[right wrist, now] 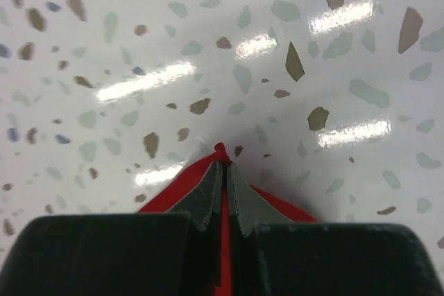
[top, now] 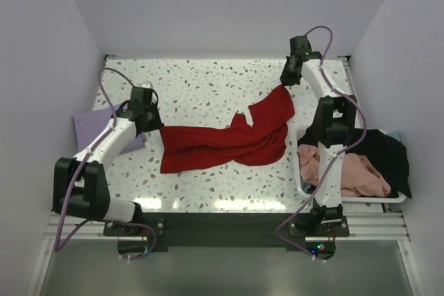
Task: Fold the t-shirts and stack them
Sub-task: Flatten the tshirt out
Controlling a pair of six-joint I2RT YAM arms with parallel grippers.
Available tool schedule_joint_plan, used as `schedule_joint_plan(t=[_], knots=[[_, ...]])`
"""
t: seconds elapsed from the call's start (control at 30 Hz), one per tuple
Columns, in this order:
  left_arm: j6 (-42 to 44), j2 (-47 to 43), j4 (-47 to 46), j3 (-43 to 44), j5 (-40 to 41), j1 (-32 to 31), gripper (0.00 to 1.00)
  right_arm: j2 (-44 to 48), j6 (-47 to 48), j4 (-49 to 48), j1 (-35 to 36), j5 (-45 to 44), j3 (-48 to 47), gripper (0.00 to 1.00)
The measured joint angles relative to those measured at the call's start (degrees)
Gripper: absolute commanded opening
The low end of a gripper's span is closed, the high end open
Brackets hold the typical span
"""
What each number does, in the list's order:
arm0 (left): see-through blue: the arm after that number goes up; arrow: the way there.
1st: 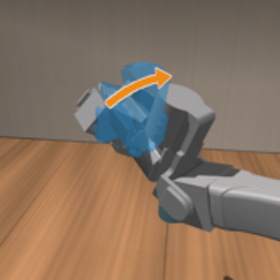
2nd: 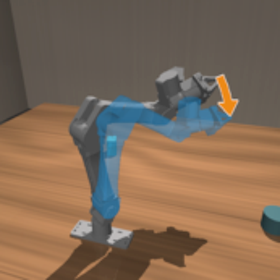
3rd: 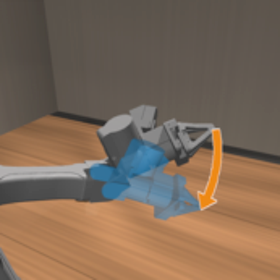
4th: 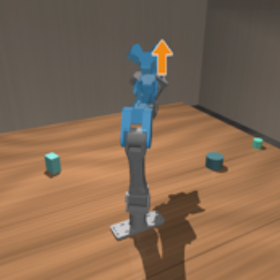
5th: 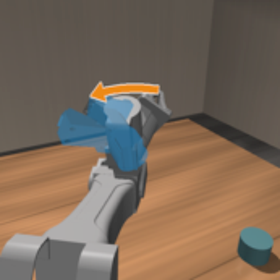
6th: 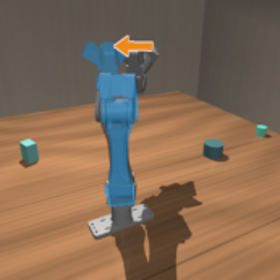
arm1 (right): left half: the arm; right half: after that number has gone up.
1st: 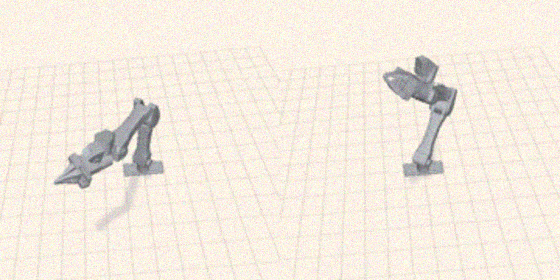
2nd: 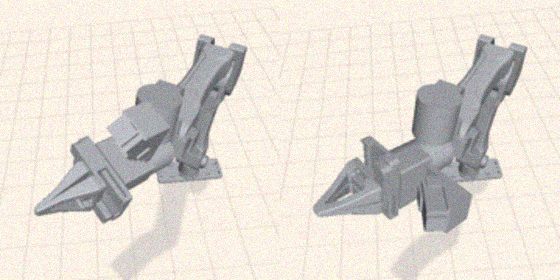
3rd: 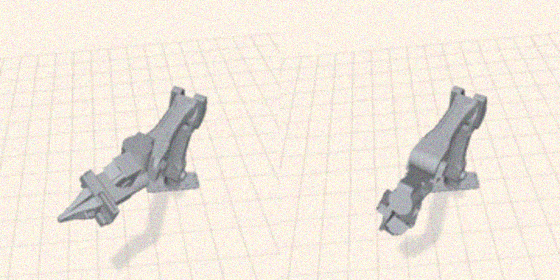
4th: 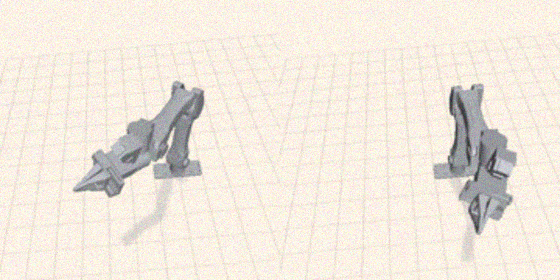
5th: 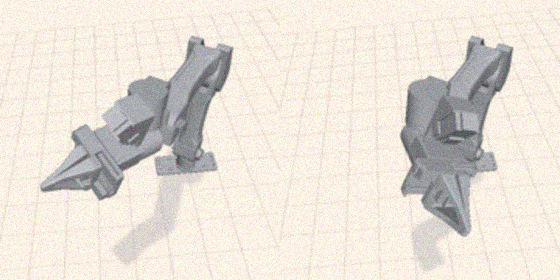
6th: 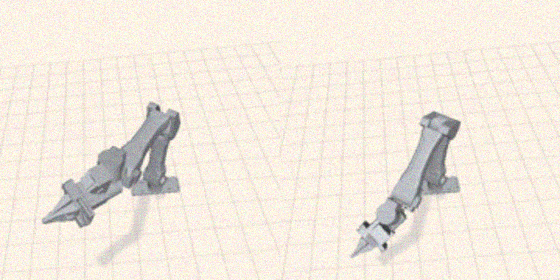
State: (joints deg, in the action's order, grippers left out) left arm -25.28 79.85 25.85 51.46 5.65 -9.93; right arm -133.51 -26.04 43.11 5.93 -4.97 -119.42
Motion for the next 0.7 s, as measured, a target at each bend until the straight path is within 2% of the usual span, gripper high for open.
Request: schedule_joint_plan(t=[0.17, 0.43, 0.57, 0.7], knots=[[0.4, 2.9, -0.9, 11.8, 0.4, 3.1, 0.00, 11.6, -1.1, 0.8, 0.0, 1.7, -1.2, 0.00], [0.1, 2.5, -3.9, 26.0, 0.2, 5.6, 0.00, 26.7, -1.5, 1.2, 0.0, 3.5, -12.8, 0.00], [-0.7, -2.6, -5.7, 27.6, 1.3, 6.8, 0.00, 34.7, -1.5, -0.4, 0.0, 3.9, -14.3, 0.00], [-0.7, -11.7, -7.7, 27.9, 4.6, 6.9, 0.00, 43.1, -1.5, -3.6, 0.0, 4.1, -13.7, 0.00]])
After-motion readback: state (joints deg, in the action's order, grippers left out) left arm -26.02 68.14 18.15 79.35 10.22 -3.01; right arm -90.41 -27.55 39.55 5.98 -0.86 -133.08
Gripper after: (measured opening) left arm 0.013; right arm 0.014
